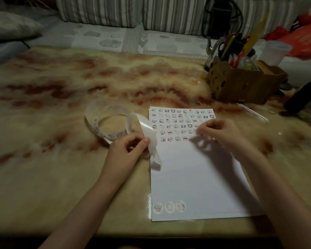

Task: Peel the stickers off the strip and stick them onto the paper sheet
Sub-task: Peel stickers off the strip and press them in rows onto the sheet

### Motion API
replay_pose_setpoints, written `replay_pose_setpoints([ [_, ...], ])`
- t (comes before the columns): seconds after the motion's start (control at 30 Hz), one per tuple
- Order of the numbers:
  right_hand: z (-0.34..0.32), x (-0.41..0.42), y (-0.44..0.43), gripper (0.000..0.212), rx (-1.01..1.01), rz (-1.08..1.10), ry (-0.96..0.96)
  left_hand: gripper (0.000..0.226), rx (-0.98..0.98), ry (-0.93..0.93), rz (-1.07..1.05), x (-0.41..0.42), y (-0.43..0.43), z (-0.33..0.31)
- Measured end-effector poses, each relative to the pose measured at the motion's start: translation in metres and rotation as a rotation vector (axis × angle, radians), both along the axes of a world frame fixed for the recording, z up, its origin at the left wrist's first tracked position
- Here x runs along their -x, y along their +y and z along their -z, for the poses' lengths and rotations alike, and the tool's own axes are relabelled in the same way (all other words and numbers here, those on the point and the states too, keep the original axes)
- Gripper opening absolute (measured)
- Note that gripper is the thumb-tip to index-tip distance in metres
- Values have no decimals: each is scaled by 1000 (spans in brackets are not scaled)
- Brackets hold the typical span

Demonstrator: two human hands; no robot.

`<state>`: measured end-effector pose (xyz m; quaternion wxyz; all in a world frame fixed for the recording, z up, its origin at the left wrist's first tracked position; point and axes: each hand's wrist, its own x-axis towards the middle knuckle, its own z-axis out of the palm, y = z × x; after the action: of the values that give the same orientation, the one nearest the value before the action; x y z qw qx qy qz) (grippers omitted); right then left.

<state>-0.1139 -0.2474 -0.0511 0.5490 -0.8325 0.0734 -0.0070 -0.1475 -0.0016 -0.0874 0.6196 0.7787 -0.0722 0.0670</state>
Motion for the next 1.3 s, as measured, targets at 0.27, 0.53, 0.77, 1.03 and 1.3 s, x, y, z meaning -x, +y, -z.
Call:
replay_pose_setpoints([
  [0.27, 19, -9, -20, 7, 104, 40, 52, 17, -61, -6, 21, -1, 1, 1],
  [0.53, 22, -7, -18, 6, 139, 50, 43, 17, -75, -7, 25, -1, 1, 2],
  [0.77, 23, -8, -18, 9, 130, 47, 42, 16, -68, -6, 28, -2, 1, 2],
  [1.03, 28, -10, -19, 11, 153, 47, 15, 17, -97, -13, 25, -2, 1, 2],
  [1.3, 36, -10, -18, 7, 188, 74, -32, 17, -97, -14, 21, -1, 1, 2],
])
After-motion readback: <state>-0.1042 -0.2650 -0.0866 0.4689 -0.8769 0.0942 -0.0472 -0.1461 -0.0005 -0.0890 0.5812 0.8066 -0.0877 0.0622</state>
